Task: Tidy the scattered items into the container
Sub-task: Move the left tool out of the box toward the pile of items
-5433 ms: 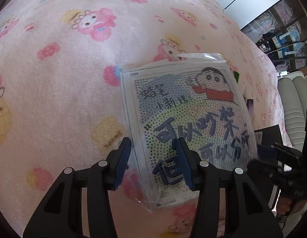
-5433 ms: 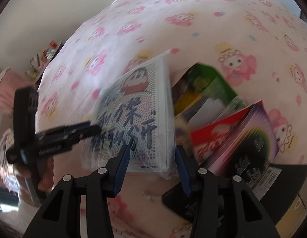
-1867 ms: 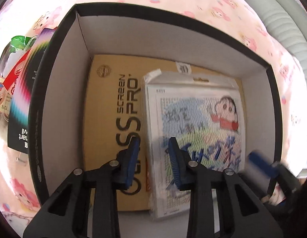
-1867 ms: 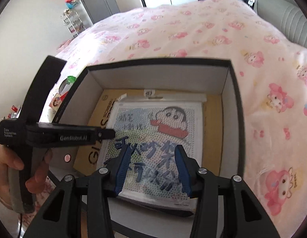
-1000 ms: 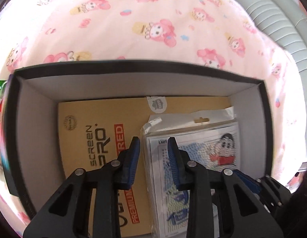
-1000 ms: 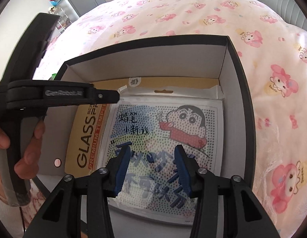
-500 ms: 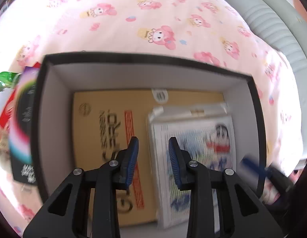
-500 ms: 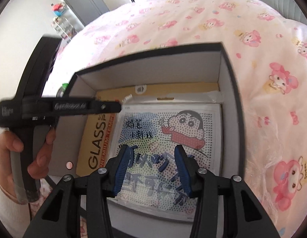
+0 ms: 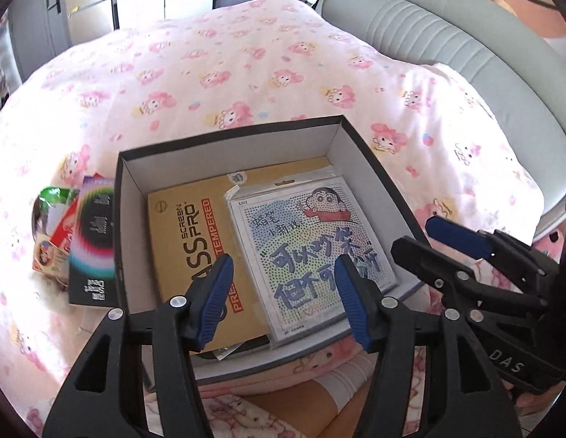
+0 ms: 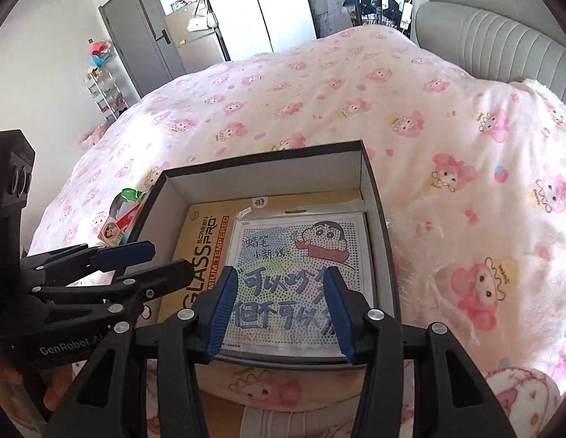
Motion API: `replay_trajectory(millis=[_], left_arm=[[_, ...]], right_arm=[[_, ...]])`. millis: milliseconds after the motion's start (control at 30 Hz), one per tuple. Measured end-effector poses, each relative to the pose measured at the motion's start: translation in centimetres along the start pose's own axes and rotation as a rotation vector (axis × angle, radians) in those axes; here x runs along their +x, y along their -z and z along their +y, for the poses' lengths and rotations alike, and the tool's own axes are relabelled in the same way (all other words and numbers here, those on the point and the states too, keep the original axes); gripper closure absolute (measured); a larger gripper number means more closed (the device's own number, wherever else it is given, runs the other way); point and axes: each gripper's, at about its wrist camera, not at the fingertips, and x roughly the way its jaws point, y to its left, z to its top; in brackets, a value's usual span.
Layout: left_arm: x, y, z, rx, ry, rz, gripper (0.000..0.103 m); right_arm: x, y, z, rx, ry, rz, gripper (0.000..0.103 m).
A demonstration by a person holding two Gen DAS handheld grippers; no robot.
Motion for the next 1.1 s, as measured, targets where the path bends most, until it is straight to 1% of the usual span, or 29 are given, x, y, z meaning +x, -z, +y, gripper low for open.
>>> replay_trajectory(millis=[33,67,133,233,333,400,433,500,533,567,633,700,800,900,933,1000,1067,1100], left_arm=[[-0.5,-2.5,-1.0,0.003,-0.003,-0.011,0.044],[-3.4,-4.0,-0.8,0.002,-0.005,-0.024,0.044],[-5.1,-4.0,0.3,-0.014,-0.008,-0.044,0.044],[-6.7,-3.2,0.7,-0.037,-0.01,-0.063,0.044],[-8.0,-2.2,2.5,-0.049,-0.046,-0.069,0.044],[-8.3,-2.2,4.1,-0.068,-0.072,-0.071,0.045],[-8.0,-2.9,5.2,-0.085,-0.081,-0.071,0.046],[-8.5,-2.7,6.9,-0.122,-0.096,-0.07,0.046],[-8.4,-2.9,7.7,-0.142,-0.105,-0.069,0.046],[-8.7,-2.4,8.6,-0.163,-0.114,-0.068,0.046],[-8.4,-2.3,10.9,-0.228,-0.129,-0.068,0.046],[-8.5,-1.4,13.6,-0.305,-0.124,-0.066,0.046],[-8.6,0.4,17.0,-0.388,-0.099,-0.059,0.046],[-7.8,0.0,21.0,-0.445,-0.12,-0.059,0.046],[-7.7,-0.1,22.2,-0.457,-0.126,-0.064,0.046],[-7.2,-0.7,24.3,-0.467,-0.124,-0.073,0.046],[-6.4,-1.3,26.3,-0.481,-0.105,-0.055,0.046],[-5.7,-1.8,27.1,-0.488,-0.099,-0.042,0.046]], right_arm=[[-0.3,0.2,0.6,0.002,0.008,-0.013,0.057],[-0.9,0.2,0.9,0.005,0.009,-0.021,0.057],[-2.0,0.1,1.7,0.004,0.005,-0.034,0.056],[-2.9,-0.1,3.0,-0.013,-0.01,-0.04,0.055],[-3.3,0.1,4.9,-0.037,-0.034,-0.048,0.055],[-3.2,0.1,6.4,-0.062,-0.048,-0.047,0.055],[-3.1,0.0,7.2,-0.076,-0.055,-0.046,0.055],[-2.6,0.0,9.0,-0.098,-0.079,-0.04,0.055],[-2.3,-0.1,9.9,-0.109,-0.095,-0.038,0.055],[-2.1,-0.1,10.9,-0.123,-0.111,-0.033,0.055],[-1.4,-0.1,13.1,-0.16,-0.144,-0.019,0.055],[-0.7,0.0,15.4,-0.198,-0.181,0.0,0.055],[0.7,0.3,18.6,-0.238,-0.251,0.034,0.055],[2.8,0.3,21.7,-0.269,-0.305,0.084,0.055],[3.5,0.3,22.7,-0.284,-0.311,0.095,0.055],[4.0,0.3,24.3,-0.335,-0.3,0.072,0.055],[4.4,0.2,25.1,-0.369,-0.268,0.044,0.055],[5.0,0.1,25.0,-0.367,-0.251,0.049,0.055]])
